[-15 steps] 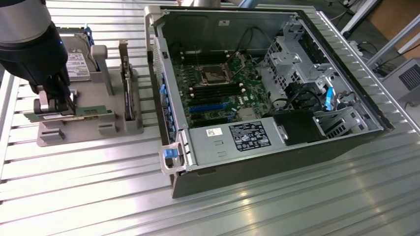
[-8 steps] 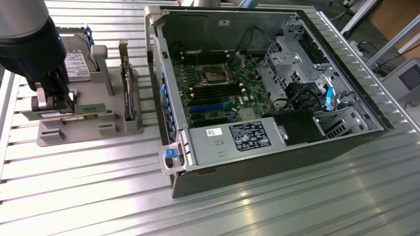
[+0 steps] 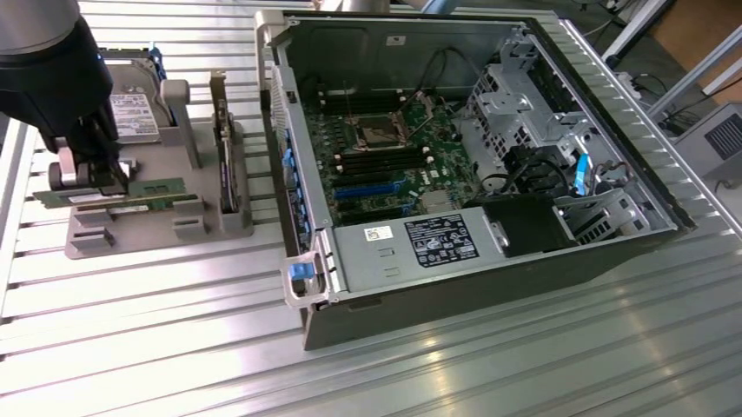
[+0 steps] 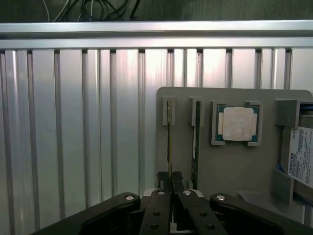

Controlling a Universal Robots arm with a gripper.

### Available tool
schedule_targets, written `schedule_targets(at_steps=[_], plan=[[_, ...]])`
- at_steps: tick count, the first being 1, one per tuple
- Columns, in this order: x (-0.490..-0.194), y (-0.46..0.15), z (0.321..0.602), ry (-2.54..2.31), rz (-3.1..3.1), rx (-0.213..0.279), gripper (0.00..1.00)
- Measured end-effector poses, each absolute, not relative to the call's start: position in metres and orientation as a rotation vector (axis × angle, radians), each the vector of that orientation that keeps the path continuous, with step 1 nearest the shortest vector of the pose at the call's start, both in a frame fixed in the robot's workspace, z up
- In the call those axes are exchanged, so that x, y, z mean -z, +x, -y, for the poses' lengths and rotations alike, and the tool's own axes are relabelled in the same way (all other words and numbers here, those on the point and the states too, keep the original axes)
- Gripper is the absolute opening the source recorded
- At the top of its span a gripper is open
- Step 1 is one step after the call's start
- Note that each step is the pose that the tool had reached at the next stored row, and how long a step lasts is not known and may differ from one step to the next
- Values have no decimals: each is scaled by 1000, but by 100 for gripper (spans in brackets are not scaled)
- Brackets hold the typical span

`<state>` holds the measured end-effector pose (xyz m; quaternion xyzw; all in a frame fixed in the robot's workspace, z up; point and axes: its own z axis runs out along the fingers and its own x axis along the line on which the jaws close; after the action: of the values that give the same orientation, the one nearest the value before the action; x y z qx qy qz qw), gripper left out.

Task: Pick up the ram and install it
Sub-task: 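Pick up the ram and move it above insertion slot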

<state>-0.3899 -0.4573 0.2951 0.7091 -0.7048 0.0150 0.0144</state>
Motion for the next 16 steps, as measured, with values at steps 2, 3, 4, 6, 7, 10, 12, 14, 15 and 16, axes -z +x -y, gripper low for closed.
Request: schedule_targets(at_steps=[2,3,4,6,7,10,12,14,15,16], plan=[[-297,-390,457,2208,2194,-47,12],[-298,-390,457,2208,2194,-47,12],[-300,-390,457,2208,2194,-47,12],[-301,-390,457,2208,2194,-47,12],[-301,-390,457,2208,2194,-47,12],[-302,-390,457,2208,2194,-47,12],[-303,-390,457,2208,2194,-46,12],[-304,-390,457,2208,2194,-46,12],[-304,-390,457,2208,2194,-47,12],[-305,-390,457,2208,2194,-46,12]])
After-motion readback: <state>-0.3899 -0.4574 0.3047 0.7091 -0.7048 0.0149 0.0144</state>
